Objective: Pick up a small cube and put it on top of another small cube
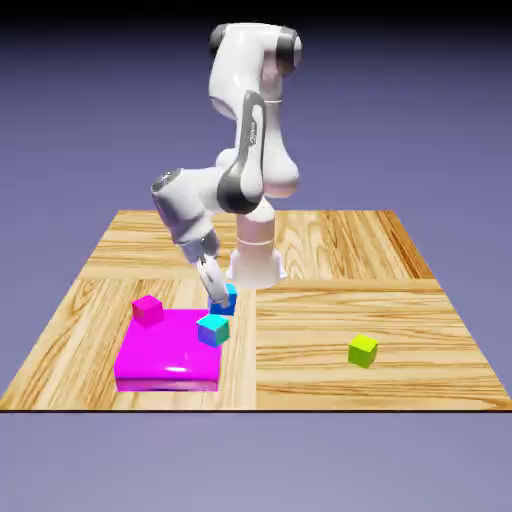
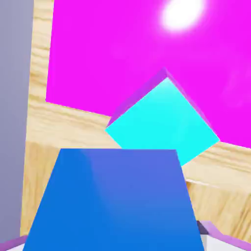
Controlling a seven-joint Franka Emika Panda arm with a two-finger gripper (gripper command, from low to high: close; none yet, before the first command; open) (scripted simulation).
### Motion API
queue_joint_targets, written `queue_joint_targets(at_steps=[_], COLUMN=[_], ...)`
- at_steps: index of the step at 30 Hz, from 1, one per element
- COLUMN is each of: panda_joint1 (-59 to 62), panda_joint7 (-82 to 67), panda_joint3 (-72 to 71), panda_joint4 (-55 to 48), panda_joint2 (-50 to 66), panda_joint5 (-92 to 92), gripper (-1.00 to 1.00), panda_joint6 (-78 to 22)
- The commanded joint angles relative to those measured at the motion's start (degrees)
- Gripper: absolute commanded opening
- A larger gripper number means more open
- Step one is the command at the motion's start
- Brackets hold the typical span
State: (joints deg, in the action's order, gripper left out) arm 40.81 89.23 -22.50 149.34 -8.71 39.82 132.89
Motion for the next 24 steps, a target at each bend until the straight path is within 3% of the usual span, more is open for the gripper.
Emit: queue_joint_targets(at_steps=[1, 9, 21, 22, 24], panda_joint1=[1.13, 8.81, -15.68, -15.68, -13.61], panda_joint7=[2.45, 15.88, 9.99, 9.99, 10.49], panda_joint3=[-0.29, -2.02, 16.14, 16.14, 14.6], panda_joint4=[0.56, 5.33, 4.7, 4.7, 4.75], panda_joint2=[-0.89, -6.93, 5.62, 5.62, 4.56], panda_joint5=[2.36, 15.02, 21.94, 21.94, 21.35], gripper=[-1.0, -1.0, -1.0, 1.0, 1.0], panda_joint6=[-0.1, -0.68, 12.31, 12.31, 11.21])
